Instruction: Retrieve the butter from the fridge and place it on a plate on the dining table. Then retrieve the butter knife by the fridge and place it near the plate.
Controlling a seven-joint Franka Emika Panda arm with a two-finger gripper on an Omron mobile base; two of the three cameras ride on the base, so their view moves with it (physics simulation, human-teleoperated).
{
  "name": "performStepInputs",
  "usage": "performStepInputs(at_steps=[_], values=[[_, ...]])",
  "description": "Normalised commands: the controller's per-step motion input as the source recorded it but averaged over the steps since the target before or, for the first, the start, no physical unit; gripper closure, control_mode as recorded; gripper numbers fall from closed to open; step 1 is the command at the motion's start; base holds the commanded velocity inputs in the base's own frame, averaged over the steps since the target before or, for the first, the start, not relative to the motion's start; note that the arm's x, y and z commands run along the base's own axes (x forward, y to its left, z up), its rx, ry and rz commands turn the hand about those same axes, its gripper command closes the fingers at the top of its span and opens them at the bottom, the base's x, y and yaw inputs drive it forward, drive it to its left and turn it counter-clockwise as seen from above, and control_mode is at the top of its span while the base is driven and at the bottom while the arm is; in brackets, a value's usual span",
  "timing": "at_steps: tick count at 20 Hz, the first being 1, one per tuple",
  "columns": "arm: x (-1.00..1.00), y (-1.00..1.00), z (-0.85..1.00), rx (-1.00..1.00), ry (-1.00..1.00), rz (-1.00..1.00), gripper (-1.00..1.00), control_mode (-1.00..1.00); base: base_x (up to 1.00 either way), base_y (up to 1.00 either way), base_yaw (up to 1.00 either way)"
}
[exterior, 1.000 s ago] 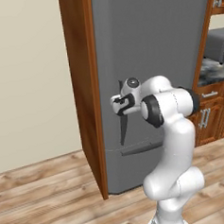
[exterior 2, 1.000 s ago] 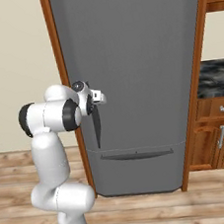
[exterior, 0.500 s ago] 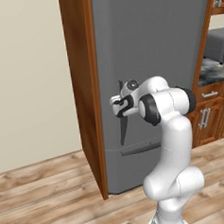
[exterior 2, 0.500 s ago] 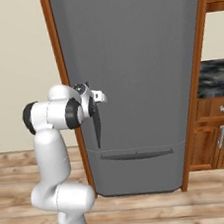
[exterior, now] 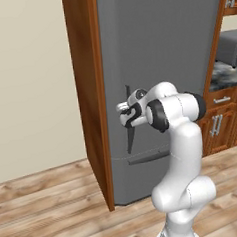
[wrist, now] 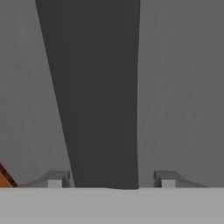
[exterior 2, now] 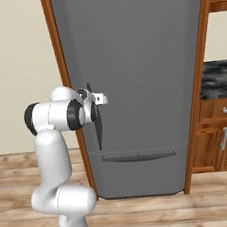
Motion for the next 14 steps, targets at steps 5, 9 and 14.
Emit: performStepInputs(at_steps=[5, 9, 14], values=[[0.00, 0.00, 0.00, 0.00, 0.01, 0.00, 1.00, -1.00, 0.00, 0.00, 0.00], [0.00, -0.01, 0.00, 0.00, 0.00, 0.00, 1.00, -1.00, 0.00, 0.00, 0.00], [-0.34, -0.13, 0.11, 0.03, 0.00, 0.00, 1.00, -1.00, 0.00, 0.00, 0.00]])
